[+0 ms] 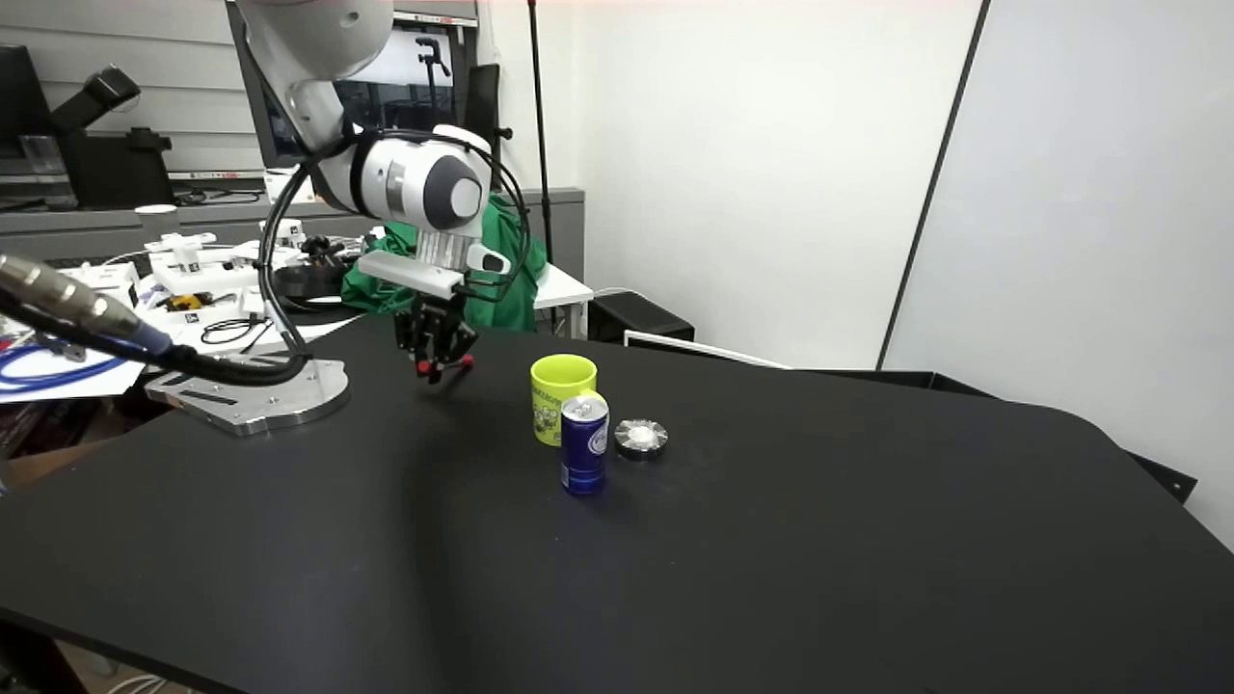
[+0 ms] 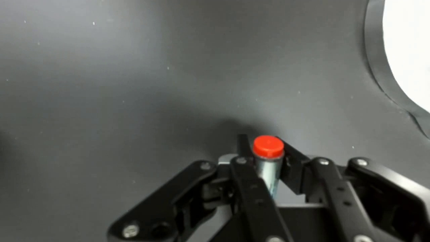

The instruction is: Put the marker on the table

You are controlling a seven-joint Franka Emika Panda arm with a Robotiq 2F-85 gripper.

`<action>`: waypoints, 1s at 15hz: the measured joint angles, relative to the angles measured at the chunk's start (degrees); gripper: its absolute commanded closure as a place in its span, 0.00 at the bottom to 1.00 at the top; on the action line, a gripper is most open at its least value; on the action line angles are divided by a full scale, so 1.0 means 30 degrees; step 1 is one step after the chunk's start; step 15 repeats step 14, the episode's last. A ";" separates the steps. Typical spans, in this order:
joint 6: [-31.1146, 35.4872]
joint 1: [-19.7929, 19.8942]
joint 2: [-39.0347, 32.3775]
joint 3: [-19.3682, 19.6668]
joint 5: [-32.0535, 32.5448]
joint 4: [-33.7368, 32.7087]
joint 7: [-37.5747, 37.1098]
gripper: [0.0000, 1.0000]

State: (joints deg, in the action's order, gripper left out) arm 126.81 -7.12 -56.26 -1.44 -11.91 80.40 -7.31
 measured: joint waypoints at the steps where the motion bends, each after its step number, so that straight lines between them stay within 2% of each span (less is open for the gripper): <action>1: 0.0576 -0.0020 0.0364 -0.0073 0.0126 0.0946 0.0000 0.53; 5: 0.1433 -0.0091 0.1849 -0.0157 0.0340 0.3932 -0.0007 0.27; 9: 0.1356 -0.0115 0.3154 -0.0160 0.0580 0.4988 -0.0086 0.01; 10: 0.1238 -0.0103 0.3486 -0.0156 0.0599 0.5024 -0.0098 0.00; 11: 0.1059 -0.0079 0.3840 -0.0155 0.0600 0.5027 -0.0099 0.11; 13: 0.0427 0.0039 0.4543 -0.0157 0.0598 0.5023 -0.0092 0.00; 15: 0.0206 0.0096 0.4800 -0.0156 0.0598 0.5031 -0.0086 0.00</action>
